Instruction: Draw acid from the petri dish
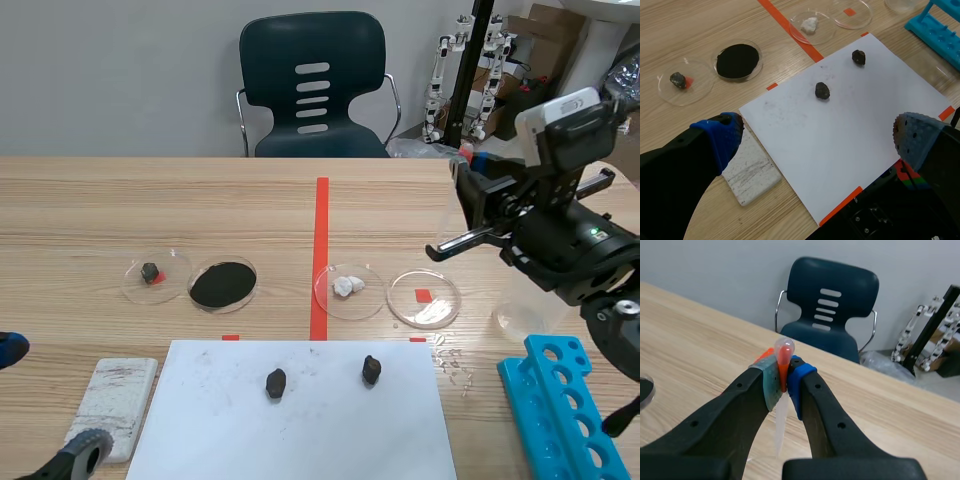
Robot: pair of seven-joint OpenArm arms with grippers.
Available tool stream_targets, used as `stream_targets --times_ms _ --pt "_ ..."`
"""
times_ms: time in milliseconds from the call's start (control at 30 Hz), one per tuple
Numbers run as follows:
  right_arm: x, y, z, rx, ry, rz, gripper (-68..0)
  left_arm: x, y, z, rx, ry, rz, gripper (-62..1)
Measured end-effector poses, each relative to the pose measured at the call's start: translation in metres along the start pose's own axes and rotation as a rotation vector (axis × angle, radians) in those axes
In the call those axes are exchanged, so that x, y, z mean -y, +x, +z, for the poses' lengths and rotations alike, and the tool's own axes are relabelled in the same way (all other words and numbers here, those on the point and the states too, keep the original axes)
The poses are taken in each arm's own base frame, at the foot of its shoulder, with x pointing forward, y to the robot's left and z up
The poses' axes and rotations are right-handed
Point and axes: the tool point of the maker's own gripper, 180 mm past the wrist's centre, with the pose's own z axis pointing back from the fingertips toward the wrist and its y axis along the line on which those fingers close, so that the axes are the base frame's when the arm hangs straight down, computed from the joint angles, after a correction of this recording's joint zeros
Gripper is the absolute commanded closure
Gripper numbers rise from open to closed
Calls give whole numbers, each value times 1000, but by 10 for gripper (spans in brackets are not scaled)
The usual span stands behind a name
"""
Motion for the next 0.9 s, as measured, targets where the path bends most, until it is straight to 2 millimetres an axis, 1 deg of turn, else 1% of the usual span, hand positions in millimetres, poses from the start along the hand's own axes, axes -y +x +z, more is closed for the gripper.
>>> stream_targets --times_ms 100,200,600,800,900 --pt "-2 -16 -1 -39 6 -14 -11 0 0 0 0 0 0 -623" --pt "-3 -25 0 -57 5 -41 -11 0 0 0 0 0 0 -623" --pt "-4 -29 1 -61 5 -85 -11 0 0 0 0 0 0 -623" --pt "-11 -43 1 -94 24 -108 -11 0 0 0 0 0 0 -623" --pt "-11 -48 2 -105 16 -133 -11 0 0 0 0 0 0 -623"
